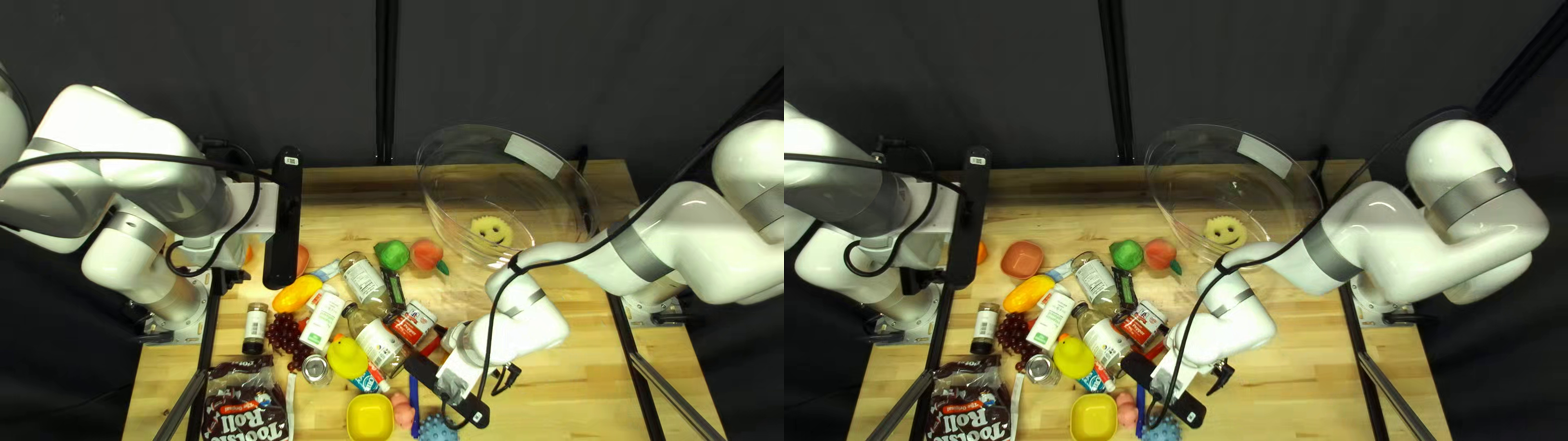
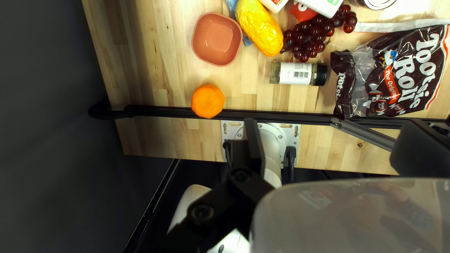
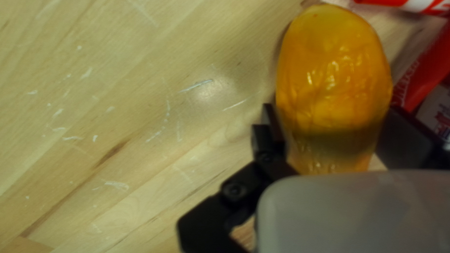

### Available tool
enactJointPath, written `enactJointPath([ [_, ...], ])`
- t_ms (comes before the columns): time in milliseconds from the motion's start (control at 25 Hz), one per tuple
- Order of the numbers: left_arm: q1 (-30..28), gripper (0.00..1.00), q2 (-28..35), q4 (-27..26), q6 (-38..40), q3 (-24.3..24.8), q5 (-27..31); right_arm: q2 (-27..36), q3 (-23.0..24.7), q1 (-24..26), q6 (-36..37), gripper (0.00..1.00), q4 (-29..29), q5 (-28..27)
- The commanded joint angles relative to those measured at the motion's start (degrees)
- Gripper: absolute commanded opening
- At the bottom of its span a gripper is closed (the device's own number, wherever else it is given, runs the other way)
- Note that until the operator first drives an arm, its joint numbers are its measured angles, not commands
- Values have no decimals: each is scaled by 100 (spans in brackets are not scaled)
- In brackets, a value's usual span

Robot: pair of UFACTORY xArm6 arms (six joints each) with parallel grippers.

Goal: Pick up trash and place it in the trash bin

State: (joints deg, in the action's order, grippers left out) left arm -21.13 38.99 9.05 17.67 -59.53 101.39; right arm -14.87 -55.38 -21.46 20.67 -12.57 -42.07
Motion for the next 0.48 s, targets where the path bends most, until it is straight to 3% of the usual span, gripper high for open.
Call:
enactJointPath([
  [40,0,100,0,0,0,0,0,737,-195,-157,-289,0,-171,-824],
  [240,0,100,0,0,0,0,0,1746,-294,-272,-1042,0,-624,-1951],
  [320,0,100,0,0,0,0,0,2298,-276,-244,-1610,0,-934,-2615],
  [480,0,100,0,0,0,0,0,2761,-345,-218,-2803,0,-1502,-3552],
])
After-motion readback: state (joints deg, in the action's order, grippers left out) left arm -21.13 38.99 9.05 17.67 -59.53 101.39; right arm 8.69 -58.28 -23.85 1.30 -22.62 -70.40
